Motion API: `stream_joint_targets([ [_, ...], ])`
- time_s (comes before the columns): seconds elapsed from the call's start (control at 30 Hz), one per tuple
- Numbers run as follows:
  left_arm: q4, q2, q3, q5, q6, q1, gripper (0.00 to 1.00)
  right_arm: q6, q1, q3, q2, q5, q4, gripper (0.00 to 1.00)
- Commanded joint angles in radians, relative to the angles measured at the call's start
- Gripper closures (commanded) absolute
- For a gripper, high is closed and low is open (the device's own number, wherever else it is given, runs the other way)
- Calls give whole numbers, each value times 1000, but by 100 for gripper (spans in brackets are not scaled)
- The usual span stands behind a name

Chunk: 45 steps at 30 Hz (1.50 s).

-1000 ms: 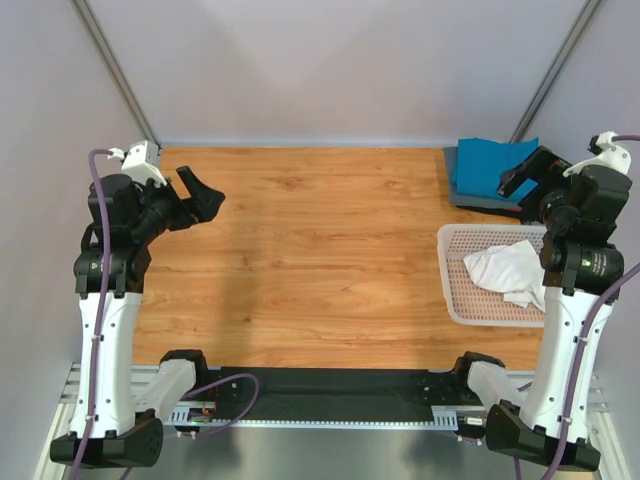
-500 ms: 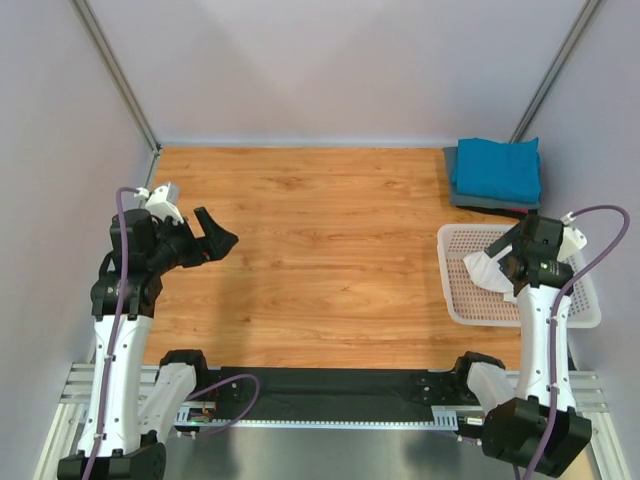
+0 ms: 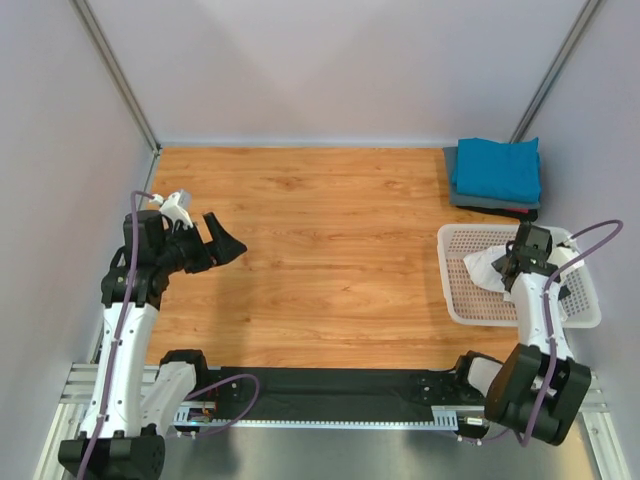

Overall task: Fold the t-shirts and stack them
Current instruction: Grab the tshirt from the pile, then move the tshirt to the center of the board

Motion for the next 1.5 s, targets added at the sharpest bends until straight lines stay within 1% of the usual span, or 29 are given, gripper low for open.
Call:
stream_joint_targets([
  [0.0,56,39,-9,75,-45,0,0,13,-31,-4,64,96,147,0],
  [0.13,102,73,-6,93,-80,-2,0,-43,-66,-2,175,46,282,0],
  [0.23,127,73,-7,77,-103,0,0,-67,-85,18,255,0,325,0],
  [0.27,130,71,-3,72,-105,-2,0,-70,-85,24,272,-7,333,2],
  [0.37,130,56,8,50,-103,-2,0,-81,-88,39,320,-25,361,18],
  [0.4,124,53,14,43,-100,-2,0,-86,-88,39,324,-31,371,25],
  [0.43,115,47,19,23,-91,0,0,-98,-86,42,325,-40,378,46],
  [0.47,104,47,33,11,-87,-2,0,-99,-86,45,321,-42,375,61],
  [0.5,81,45,37,0,-74,0,0,-98,-86,53,312,-40,367,98],
  [0.57,63,48,50,-9,-62,-2,0,-90,-88,68,274,-11,310,100],
  [0.6,58,48,54,-9,-53,-2,0,-93,-86,75,222,-8,290,99],
  [0.67,58,51,59,-3,-50,0,0,-110,-86,107,153,-33,229,100],
  [0.7,64,54,62,6,-50,0,0,-119,-85,124,72,-84,198,100],
  [0.77,82,59,65,36,-47,0,0,-151,-82,180,-17,-155,183,100],
  [0.8,88,62,67,49,-45,0,0,-164,-79,202,-100,-195,183,100],
  [0.83,96,63,67,64,-41,-2,0,-174,-74,225,-134,-276,186,100],
  [0.93,116,71,76,76,-28,0,0,-208,-28,389,-189,-413,157,100],
  [0.97,115,74,88,79,-24,-3,0,-219,10,480,-188,-439,145,100],
  [1.03,105,86,108,93,-13,-16,0,-225,61,582,-154,-531,114,100],
  [1.07,98,88,126,96,-4,-19,0,-231,120,670,-136,-551,106,100],
  [1.13,96,82,137,106,7,-20,0,-245,194,746,-73,-598,98,99],
  [1.17,93,76,148,103,12,-19,0,-254,287,787,-50,-600,94,100],
  [1.23,81,53,165,80,22,-19,0,-294,401,870,17,-606,109,100],
  [1.27,72,44,166,72,24,-19,0,-305,499,894,42,-611,117,99],
  [1.33,61,10,171,55,27,-19,0,-332,590,959,120,-646,140,100],
  [1.37,49,-1,168,47,27,-20,0,-345,680,982,152,-658,144,99],
  [1.4,44,-25,165,40,27,-19,0,-354,726,1010,218,-665,146,100],
  [1.43,33,-38,160,26,30,-20,0,-372,813,1057,252,-662,146,100],
  [1.47,29,-50,156,17,32,-20,0,-379,852,1079,286,-659,147,100],
])
